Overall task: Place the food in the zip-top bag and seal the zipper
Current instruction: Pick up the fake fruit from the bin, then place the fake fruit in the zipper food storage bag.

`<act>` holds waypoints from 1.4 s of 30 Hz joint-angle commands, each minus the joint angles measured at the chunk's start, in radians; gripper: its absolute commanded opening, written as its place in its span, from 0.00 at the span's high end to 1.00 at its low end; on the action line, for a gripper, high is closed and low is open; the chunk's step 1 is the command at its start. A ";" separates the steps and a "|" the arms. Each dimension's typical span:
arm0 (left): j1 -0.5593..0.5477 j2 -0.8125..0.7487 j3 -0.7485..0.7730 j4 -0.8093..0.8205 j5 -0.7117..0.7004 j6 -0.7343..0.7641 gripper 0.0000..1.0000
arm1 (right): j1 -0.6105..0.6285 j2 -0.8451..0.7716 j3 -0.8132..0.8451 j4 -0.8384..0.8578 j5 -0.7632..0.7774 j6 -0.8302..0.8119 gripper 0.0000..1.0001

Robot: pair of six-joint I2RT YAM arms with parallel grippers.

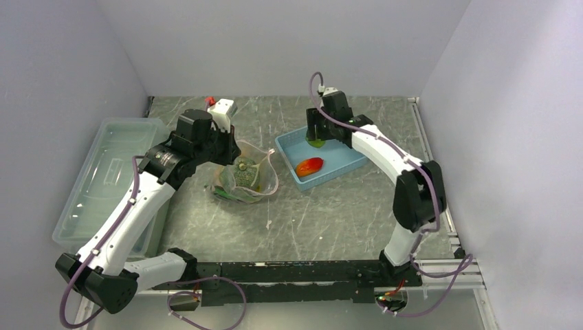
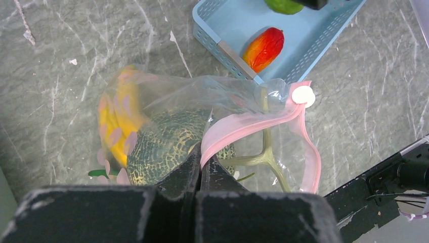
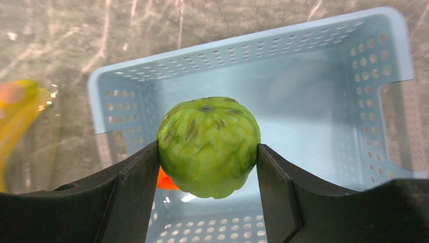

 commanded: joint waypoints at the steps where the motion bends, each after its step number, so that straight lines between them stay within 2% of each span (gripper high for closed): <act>1: 0.000 0.000 -0.006 0.045 -0.009 0.012 1.00 | 0.016 -0.144 -0.030 0.031 0.009 0.016 0.76; 7: 0.001 0.001 -0.010 0.048 -0.022 0.006 1.00 | 0.054 -0.299 -0.071 0.040 -0.047 0.020 0.77; 13: 0.002 0.004 -0.011 0.049 -0.033 -0.003 1.00 | 0.122 -0.453 -0.119 0.075 -0.197 0.005 0.77; 21: 0.002 0.008 -0.010 0.048 -0.037 -0.015 1.00 | 0.239 -0.573 -0.123 0.087 -0.319 -0.030 0.77; 29: 0.003 0.004 -0.011 0.049 -0.040 -0.021 1.00 | 0.347 -0.560 -0.085 0.084 -0.439 -0.063 0.78; 33: 0.005 0.007 -0.010 0.049 -0.036 -0.025 1.00 | 0.418 -0.516 -0.045 0.055 -0.428 -0.089 0.78; 42: 0.006 0.010 -0.008 0.053 -0.021 -0.026 1.00 | 0.495 -0.403 0.011 0.041 -0.372 -0.097 0.79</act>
